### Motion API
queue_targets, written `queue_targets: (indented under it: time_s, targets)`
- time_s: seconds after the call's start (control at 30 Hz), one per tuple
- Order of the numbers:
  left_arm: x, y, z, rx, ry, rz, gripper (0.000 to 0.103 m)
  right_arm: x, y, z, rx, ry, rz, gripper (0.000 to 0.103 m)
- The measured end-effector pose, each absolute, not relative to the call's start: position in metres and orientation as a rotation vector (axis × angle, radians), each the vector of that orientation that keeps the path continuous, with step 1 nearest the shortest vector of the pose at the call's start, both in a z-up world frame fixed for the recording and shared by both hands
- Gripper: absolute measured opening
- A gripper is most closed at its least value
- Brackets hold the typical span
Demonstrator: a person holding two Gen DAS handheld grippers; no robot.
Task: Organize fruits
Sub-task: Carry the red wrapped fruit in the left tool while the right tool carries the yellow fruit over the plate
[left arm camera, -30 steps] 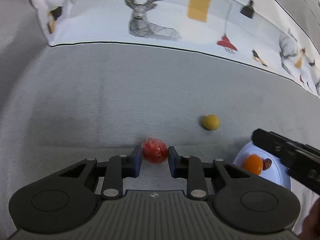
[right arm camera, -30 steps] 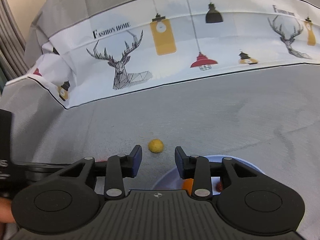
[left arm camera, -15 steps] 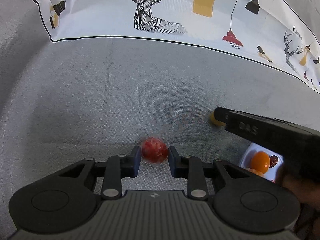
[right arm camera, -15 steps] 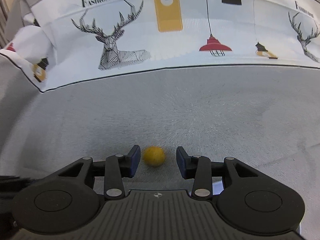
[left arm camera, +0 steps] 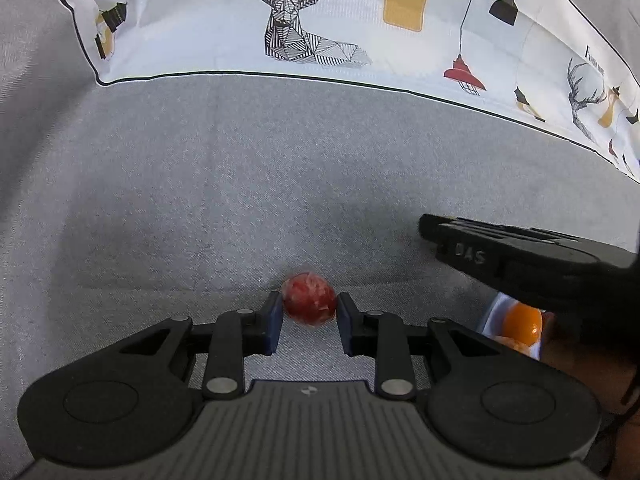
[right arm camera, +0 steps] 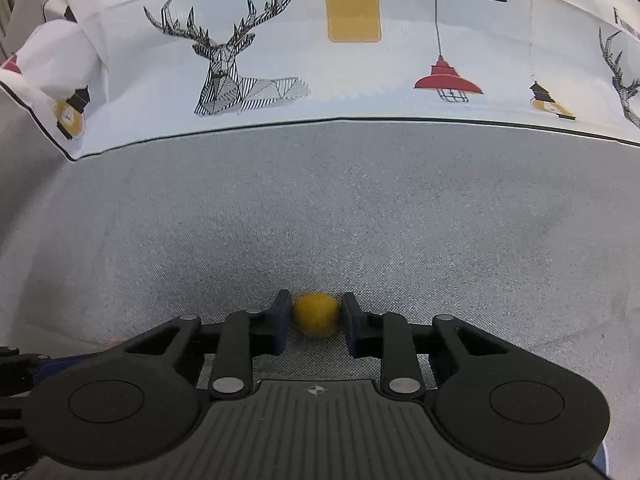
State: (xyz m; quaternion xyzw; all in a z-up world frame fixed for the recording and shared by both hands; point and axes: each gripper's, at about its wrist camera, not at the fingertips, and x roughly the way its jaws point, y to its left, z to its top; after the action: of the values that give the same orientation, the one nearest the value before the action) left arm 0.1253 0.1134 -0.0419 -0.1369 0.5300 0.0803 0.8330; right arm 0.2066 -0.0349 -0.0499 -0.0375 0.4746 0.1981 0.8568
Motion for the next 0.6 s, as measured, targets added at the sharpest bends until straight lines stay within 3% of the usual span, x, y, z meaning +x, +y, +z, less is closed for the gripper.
queue_targets:
  time_s: [0.37, 0.6]
  targets:
    - [0.099, 0.119, -0.015, -0.307, 1.030, 0.177, 0.031, 0.181, -0.069, 0.004, 0.038, 0.871, 0.434, 0.028]
    - [0.067, 0.100, 0.013, -0.197, 0.932, 0.141, 0.031, 0.110, -0.119, 0.043, 0.048, 0.745, 0.470, 0.028]
